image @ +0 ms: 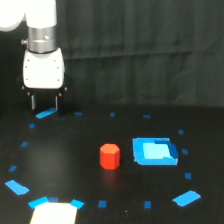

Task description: Pick up the red object from the table

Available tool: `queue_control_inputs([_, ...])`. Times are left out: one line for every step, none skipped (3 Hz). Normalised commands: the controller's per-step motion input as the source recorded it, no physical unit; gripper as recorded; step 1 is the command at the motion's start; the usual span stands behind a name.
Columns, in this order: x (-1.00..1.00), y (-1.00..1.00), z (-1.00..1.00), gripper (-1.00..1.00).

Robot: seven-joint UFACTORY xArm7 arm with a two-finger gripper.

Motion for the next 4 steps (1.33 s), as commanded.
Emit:
queue_control_inputs([1.00,-1.00,-0.24,0.90])
queue_control_inputs([0.54,-1.00,-0.25,1.00])
queue_control_inputs([0.97,-1.00,-0.30,0.84])
queue_control_inputs([1.00,-0.95,0.07,1.00])
